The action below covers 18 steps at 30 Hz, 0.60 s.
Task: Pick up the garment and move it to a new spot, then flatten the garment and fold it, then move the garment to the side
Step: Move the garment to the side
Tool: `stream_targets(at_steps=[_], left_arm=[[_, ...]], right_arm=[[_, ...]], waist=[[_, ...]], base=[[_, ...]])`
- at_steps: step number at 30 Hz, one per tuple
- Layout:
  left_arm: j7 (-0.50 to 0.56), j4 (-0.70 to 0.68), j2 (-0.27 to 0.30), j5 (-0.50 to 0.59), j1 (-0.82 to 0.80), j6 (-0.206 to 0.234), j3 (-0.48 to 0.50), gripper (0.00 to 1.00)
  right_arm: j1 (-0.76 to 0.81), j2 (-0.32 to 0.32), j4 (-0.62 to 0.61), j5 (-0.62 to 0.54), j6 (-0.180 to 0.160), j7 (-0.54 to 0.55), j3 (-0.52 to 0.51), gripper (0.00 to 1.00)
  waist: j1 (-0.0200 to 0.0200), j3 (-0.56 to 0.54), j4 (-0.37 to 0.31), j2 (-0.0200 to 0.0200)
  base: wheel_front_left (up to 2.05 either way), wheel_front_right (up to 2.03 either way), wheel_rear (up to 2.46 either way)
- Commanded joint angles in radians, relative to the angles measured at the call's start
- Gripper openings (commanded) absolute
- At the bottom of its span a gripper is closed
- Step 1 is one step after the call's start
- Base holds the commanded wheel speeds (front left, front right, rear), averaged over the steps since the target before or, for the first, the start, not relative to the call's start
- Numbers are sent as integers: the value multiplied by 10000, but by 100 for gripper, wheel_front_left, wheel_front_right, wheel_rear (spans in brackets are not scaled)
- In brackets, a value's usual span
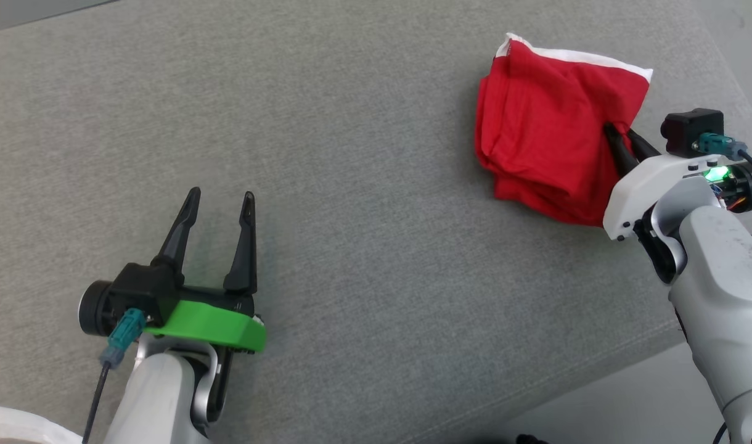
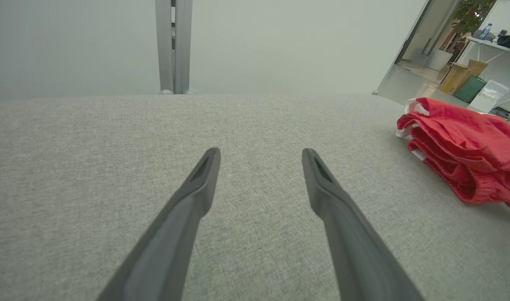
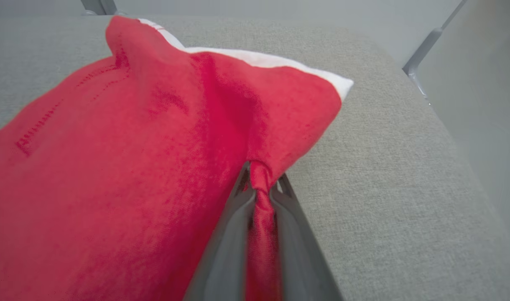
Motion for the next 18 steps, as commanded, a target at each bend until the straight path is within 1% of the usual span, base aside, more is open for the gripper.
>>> stream_targets(at_steps=[1, 5, 10, 15, 18], left_arm=[[29, -17, 132, 91, -215, -18, -33, 100], [117, -97, 238, 101, -242, -33, -126, 100], [220, -255, 285, 85, -239, 6, -223, 100], [317, -578, 322, 93, -299, 77, -282, 100], [344, -811, 337, 138, -397, 129, -340, 100]], right_arm=[[-149, 95, 19, -82, -14, -110, -104, 0], [-166, 232, 71, -181, -14, -209, -326, 0], [-440, 164, 185, -326, -14, -240, -705, 0], [-1106, -316, 401, -538, -14, -159, -1017, 0], [-1605, -827, 578, -814, -14, -142, -944, 0]], waist=[[0, 950, -1003, -1], [0, 1045, -1059, -1], [0, 1130, -795, -1], [0, 1359, -256, -1], [0, 1561, 127, -1]], base=[[0, 0, 0], [0, 0, 0], [0, 0, 0], [0, 0, 0], [0, 0, 0]])
